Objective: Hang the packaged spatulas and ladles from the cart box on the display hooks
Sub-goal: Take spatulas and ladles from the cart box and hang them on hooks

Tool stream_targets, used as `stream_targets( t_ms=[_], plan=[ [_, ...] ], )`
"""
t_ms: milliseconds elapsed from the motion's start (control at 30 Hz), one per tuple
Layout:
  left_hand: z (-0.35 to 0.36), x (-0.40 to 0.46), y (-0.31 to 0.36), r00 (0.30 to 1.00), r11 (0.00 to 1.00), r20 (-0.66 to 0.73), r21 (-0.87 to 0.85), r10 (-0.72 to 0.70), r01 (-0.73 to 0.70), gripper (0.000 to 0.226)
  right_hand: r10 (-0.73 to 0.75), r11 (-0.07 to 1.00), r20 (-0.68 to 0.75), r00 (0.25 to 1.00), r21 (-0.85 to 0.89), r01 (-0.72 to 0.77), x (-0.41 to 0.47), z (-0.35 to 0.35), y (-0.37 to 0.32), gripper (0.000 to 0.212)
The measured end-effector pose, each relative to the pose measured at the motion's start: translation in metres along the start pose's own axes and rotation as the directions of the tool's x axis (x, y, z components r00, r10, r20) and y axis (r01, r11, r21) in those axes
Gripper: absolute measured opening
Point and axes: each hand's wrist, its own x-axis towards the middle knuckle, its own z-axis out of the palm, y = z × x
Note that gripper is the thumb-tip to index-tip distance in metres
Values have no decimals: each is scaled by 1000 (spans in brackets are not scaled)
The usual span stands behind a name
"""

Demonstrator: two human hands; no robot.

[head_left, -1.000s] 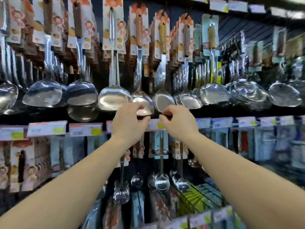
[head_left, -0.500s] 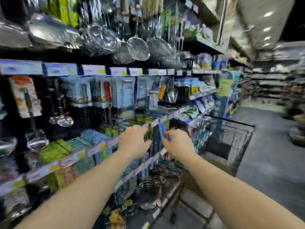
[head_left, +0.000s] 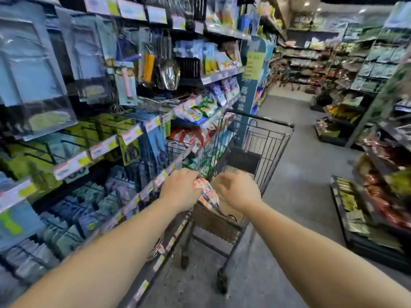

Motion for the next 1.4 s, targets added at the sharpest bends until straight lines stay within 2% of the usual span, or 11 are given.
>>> stream_targets(
  t_ms=[300,533,700,800,967,1100,1167,1233,1300,1400],
  plan=[
    [77,105,-14,989,999,141,0,-47,47,50,116,992,165,979,29,-123,100,72,75,40],
    [162,179,-24,947,961,181,-25,-267,276,56,33,998,367,930,35,-50,199,148,160,36],
    [233,218,-5,856,863,244,-114,-456,492,50,-16,1000,567,823,26,2,268,200,220,35],
    [262,228,6,799,806,305,-141,-518,576,47,-15,1000,674,739,3,18,293,234,243,31],
    [289,229,7,727,735,337,-131,-598,665,39,-52,994,817,574,-14,111,294,297,251,27],
    [311,231,7,703,689,297,-169,-647,705,34,-99,992,860,501,46,118,281,345,251,26],
    [321,231,7,702,680,280,-186,-655,709,32,-108,994,848,519,93,55,274,361,249,29],
    [331,231,6,706,680,265,-199,-656,706,33,-72,994,815,574,109,-30,271,373,247,25],
    [339,229,5,715,692,251,-185,-653,697,35,-52,996,790,612,88,-30,271,381,248,22],
    [345,230,6,720,707,245,-155,-649,690,33,-36,997,783,621,68,-29,271,389,252,20]
  ],
)
